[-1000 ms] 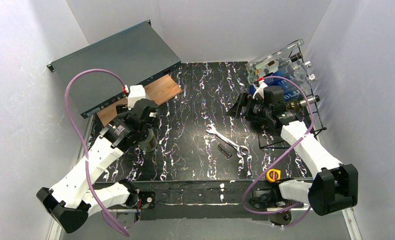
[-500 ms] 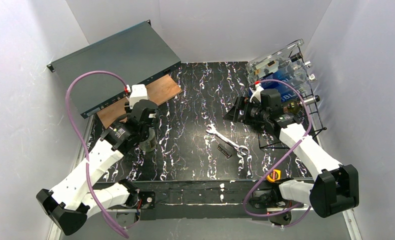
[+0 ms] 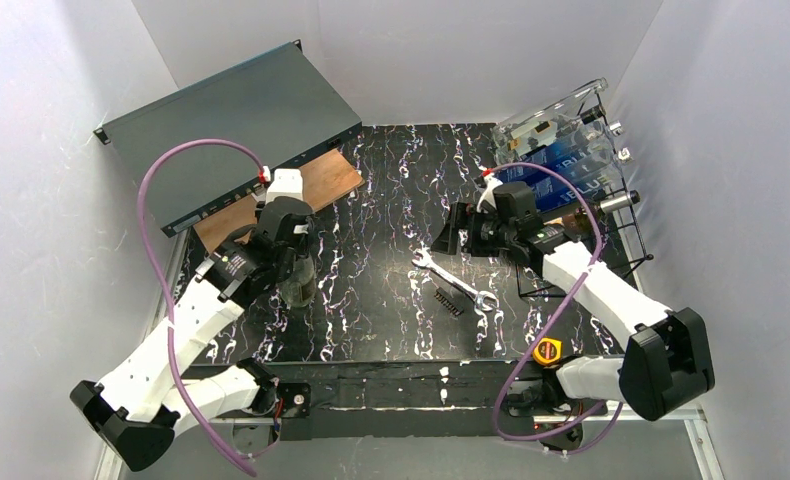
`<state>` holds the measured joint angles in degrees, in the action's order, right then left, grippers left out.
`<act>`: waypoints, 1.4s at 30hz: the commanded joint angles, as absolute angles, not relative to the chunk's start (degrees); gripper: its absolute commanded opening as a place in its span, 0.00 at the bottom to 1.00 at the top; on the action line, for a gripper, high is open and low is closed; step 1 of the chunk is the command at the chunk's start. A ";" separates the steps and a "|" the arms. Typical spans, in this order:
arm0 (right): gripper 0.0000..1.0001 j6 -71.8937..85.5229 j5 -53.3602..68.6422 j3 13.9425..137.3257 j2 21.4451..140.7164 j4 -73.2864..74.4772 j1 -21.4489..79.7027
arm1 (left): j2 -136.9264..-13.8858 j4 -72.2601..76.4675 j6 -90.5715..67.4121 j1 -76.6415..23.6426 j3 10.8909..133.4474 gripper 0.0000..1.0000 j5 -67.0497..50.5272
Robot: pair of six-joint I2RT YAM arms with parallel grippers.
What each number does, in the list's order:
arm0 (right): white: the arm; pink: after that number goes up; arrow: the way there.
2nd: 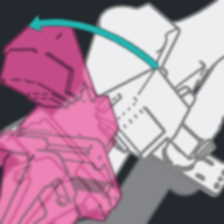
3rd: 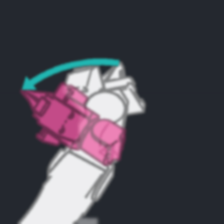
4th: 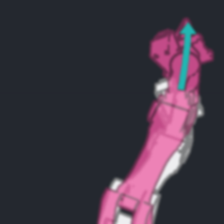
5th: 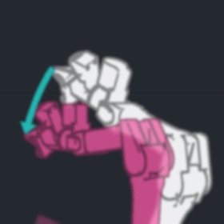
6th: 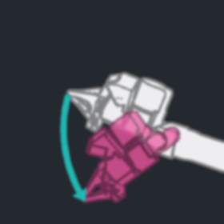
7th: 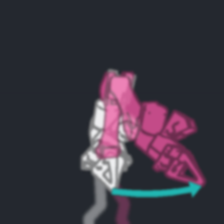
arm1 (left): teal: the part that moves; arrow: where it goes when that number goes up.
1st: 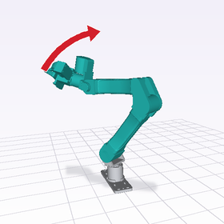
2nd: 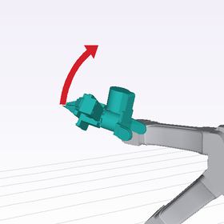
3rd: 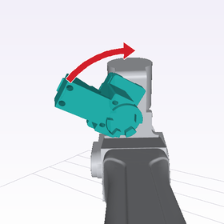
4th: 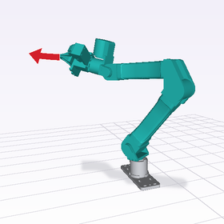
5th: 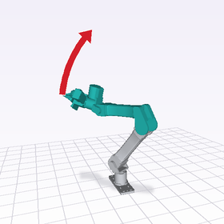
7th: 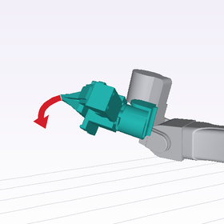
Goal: Put the wine bottle on the wine rack
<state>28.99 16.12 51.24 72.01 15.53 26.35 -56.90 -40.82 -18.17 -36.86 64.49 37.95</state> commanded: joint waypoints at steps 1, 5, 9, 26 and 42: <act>0.98 27.58 12.82 55.12 74.25 15.21 29.68 | -55.74 -41.62 -16.51 -36.74 69.55 0.00 33.78; 0.98 28.31 12.52 57.11 76.47 14.19 32.78 | -55.08 -42.11 -15.28 -36.74 71.98 0.00 29.45; 0.98 28.84 13.01 58.66 77.87 12.61 36.99 | -55.02 -42.69 -13.81 -36.73 74.50 0.00 23.17; 1.00 28.24 24.25 57.18 77.98 -12.29 53.60 | -56.11 -41.84 -16.18 -36.74 75.75 0.00 4.73; 1.00 22.25 19.01 58.82 80.69 -12.20 58.34 | -60.85 -41.14 -18.75 -36.72 78.57 0.00 -10.38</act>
<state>26.11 22.15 56.82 80.75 -10.31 56.80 -61.63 -48.45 -16.08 -36.49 74.08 -2.42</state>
